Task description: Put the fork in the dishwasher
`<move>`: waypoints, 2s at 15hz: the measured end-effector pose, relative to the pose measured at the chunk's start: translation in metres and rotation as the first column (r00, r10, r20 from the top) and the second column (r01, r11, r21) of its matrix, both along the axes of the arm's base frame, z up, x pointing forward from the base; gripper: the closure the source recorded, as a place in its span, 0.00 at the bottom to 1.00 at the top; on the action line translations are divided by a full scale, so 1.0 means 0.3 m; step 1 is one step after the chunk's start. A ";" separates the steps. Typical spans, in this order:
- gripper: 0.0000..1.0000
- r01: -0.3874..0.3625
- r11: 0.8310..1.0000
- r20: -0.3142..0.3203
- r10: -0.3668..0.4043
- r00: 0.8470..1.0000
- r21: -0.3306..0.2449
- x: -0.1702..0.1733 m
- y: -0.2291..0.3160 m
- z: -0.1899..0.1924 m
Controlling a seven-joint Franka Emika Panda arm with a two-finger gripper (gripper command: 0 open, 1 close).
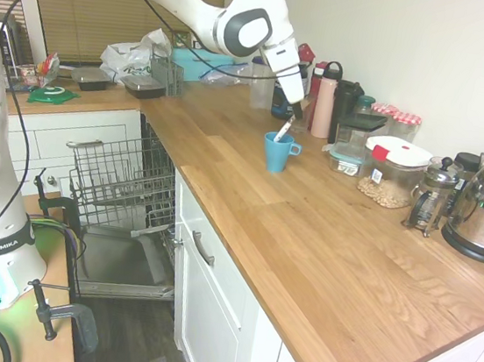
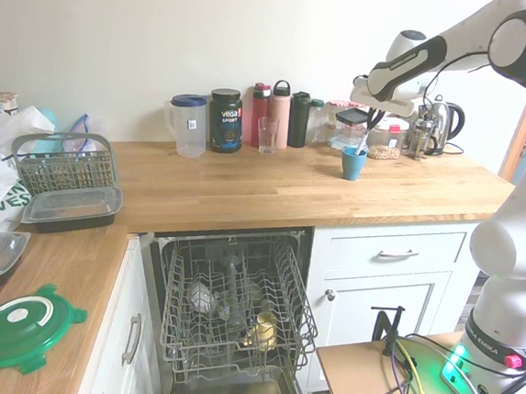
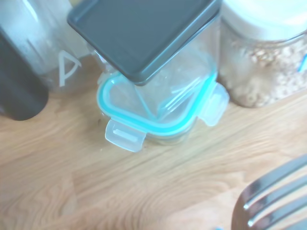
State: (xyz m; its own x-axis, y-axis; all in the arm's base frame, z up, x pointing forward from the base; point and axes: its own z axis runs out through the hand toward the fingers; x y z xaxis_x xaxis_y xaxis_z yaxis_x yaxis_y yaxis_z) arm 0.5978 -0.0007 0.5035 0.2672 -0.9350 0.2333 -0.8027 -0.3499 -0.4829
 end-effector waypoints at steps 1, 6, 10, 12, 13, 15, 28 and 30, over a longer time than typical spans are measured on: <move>1.00 -0.001 1.000 0.010 0.001 1.000 0.000 -0.041 -0.001 0.028; 1.00 -0.041 0.999 0.125 0.042 0.991 -0.013 -0.322 0.069 0.320; 1.00 -0.155 0.983 0.126 0.166 0.978 -0.099 -0.627 0.340 0.396; 1.00 -0.219 0.962 0.088 0.235 0.968 -0.163 -0.804 0.530 0.355; 1.00 -0.239 0.950 0.080 0.259 0.963 -0.200 -0.892 0.645 0.337; 1.00 -0.293 0.911 0.069 0.325 0.943 -0.288 -1.083 0.925 0.270; 1.00 -0.465 0.765 -0.291 0.367 0.884 -0.446 -1.171 1.552 -0.482; 1.00 -0.493 0.778 -0.360 0.364 0.859 -0.390 -1.144 1.573 -0.564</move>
State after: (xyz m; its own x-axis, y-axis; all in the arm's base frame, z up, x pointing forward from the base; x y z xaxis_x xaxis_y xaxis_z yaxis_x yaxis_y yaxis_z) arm 0.2546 0.4711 0.3343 0.7226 -0.5103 0.4664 -0.5838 -0.8117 0.0164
